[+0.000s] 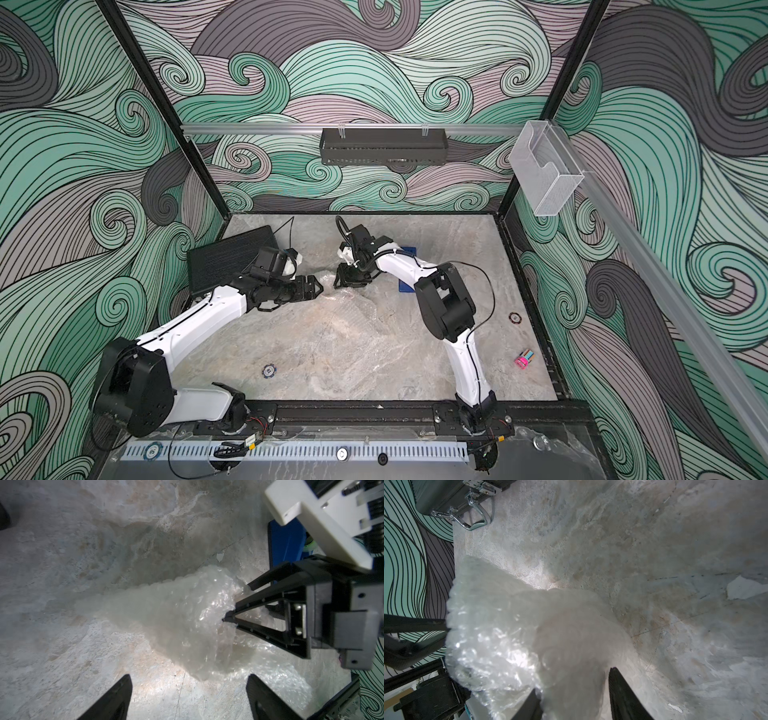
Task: Wrap mugs in bubble wrap
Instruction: Wrap the mug in bubble wrap.
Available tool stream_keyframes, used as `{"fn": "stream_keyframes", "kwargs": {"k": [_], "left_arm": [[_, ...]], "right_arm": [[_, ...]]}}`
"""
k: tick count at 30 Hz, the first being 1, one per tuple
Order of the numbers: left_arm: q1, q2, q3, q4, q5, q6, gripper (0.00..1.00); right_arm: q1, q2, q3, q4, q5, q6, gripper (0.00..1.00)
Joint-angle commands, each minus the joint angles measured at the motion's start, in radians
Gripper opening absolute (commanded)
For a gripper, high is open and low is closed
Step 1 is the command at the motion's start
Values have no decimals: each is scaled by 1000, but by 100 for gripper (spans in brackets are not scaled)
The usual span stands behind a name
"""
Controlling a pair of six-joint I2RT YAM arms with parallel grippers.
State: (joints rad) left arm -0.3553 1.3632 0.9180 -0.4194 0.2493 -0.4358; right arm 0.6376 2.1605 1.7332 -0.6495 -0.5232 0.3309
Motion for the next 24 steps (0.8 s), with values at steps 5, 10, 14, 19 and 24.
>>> {"fn": "stream_keyframes", "kwargs": {"k": [5,10,14,19,24], "left_arm": [[7,86,40,89,17,-33,87],[6,146,63,100,-33,-60,85],[4,176,53,144,-48,-95,84],[1,203,28,176,-97,-136,80],[-2,211,1,233,-121,-180,77]], "right_arm": [[10,33,13,2,-2,-23,43],[12,35,15,11,-10,-29,42],[12,39,13,20,-19,-32,42],[15,28,10,32,-26,-35,42],[15,13,6,45,-35,-33,43]]}}
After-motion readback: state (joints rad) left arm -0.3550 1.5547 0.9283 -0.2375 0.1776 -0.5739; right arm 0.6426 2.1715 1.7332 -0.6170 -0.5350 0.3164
